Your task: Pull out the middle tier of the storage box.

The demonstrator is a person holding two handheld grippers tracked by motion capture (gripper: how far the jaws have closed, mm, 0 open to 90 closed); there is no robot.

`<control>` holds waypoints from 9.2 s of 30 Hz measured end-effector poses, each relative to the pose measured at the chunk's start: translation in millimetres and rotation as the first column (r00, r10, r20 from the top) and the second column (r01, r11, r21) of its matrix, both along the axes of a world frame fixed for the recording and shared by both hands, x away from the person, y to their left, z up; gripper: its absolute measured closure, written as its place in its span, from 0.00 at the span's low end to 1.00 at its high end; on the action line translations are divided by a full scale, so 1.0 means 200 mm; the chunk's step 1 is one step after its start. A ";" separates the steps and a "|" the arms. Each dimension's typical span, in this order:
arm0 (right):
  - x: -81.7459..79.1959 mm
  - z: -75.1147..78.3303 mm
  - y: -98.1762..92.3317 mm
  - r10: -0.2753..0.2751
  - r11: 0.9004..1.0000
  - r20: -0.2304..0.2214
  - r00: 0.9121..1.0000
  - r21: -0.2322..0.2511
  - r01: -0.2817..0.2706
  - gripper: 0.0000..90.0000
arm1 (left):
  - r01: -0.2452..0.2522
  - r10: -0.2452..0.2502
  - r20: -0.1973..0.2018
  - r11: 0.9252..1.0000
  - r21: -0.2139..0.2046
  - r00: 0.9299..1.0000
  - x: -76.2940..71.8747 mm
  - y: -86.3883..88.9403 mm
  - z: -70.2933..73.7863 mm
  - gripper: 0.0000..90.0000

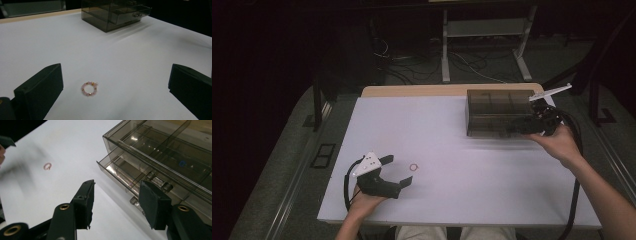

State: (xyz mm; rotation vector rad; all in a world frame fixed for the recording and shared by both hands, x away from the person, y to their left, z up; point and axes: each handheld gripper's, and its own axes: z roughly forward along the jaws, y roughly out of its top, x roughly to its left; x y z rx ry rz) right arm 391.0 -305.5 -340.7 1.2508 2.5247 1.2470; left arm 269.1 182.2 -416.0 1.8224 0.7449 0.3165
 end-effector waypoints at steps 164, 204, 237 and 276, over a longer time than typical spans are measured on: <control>-0.02 -0.31 0.08 0.276 0.953 0.055 0.960 -0.147 -0.265 0.84 | -0.018 0.018 0.003 1.000 0.018 1.000 -0.01 0.00 -0.01 0.00; -0.17 -0.17 0.11 0.109 0.992 0.110 0.988 -0.071 -0.101 0.48 | 0.015 -0.015 0.007 1.000 0.010 1.000 -0.02 -0.02 0.00 0.00; -0.46 -0.18 0.12 -0.041 0.996 0.113 0.993 0.085 0.032 0.00 | 0.011 -0.011 0.007 1.000 -0.008 1.000 -0.02 -0.01 0.01 0.00; -0.63 -0.36 0.09 -0.157 0.973 0.145 0.977 0.194 0.128 0.00 | 0.013 -0.013 0.011 1.000 -0.004 1.000 -0.02 -0.01 0.01 0.00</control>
